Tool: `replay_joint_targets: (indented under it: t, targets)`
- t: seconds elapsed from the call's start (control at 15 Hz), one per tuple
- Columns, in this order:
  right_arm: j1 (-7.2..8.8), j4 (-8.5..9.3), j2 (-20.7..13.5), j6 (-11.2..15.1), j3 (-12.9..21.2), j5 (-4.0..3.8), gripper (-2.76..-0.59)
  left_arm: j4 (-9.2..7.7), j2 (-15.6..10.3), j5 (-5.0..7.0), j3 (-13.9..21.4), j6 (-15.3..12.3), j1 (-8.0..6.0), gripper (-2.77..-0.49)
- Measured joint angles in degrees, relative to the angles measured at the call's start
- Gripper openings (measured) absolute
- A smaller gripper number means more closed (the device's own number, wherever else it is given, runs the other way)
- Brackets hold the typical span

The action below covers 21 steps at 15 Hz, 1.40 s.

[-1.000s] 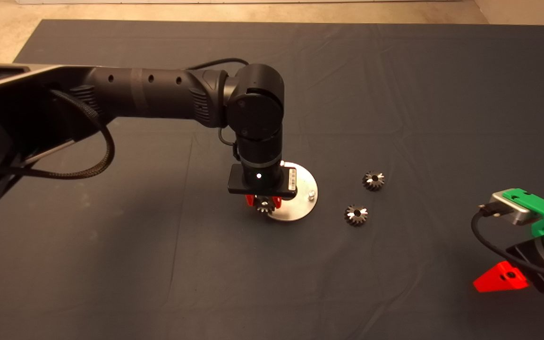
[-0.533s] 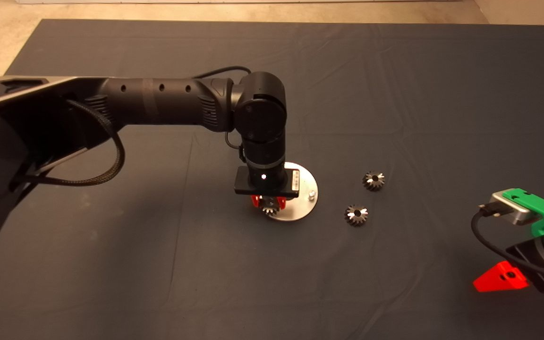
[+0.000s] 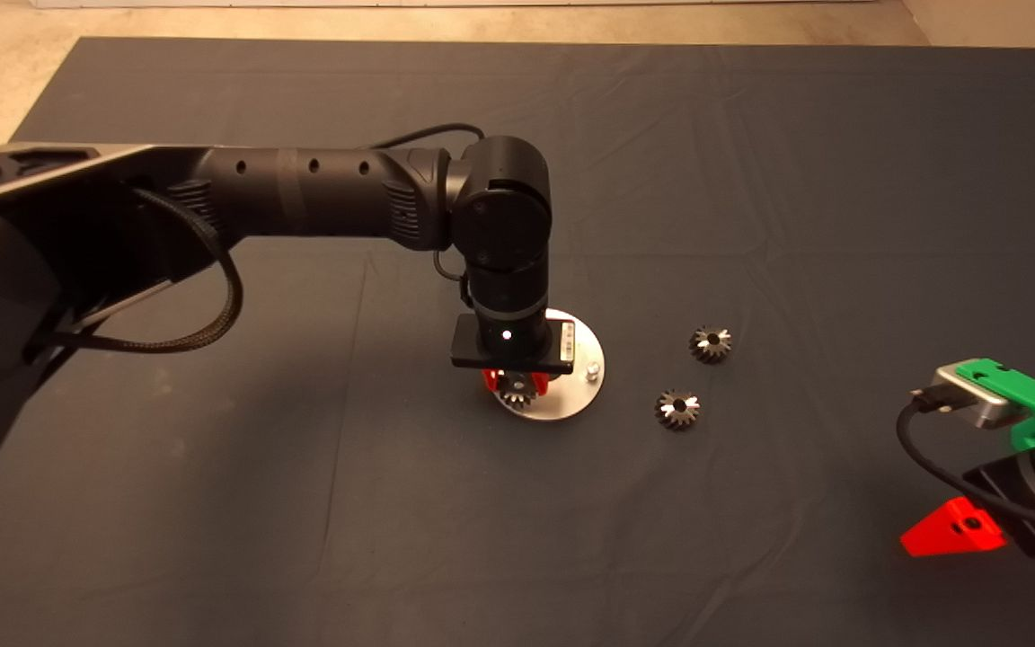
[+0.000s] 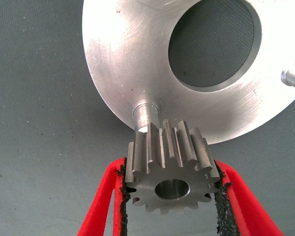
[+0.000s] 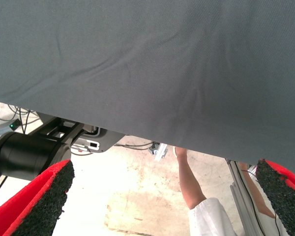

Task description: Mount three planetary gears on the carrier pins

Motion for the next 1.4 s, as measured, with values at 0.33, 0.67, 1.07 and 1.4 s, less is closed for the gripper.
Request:
replay_joint_targets:
  t: [0.33, 0.67, 1.07, 1.4]
  targets:
    - [0.0, 0.0, 0.0, 0.0, 0.0, 0.0, -0.61, 0.24, -0.04, -0.02, -0.51, 0.79, 0.0, -2.4]
    - [0.0, 0.02, 0.0, 0.0, 0.0, 0.0, -0.61, 0.28, -0.2, -0.02, -0.52, 1.25, -0.02, -2.4]
    - [0.0, 0.02, 0.0, 0.0, 0.01, 0.0, -0.61, 0.67, -0.46, 0.02, -0.6, 3.13, -0.05, -2.4]
    - [0.0, 0.02, 0.0, 0.0, 0.0, 0.01, -0.61, 0.69, -0.96, -0.11, -1.1, 3.8, -0.22, -2.4]
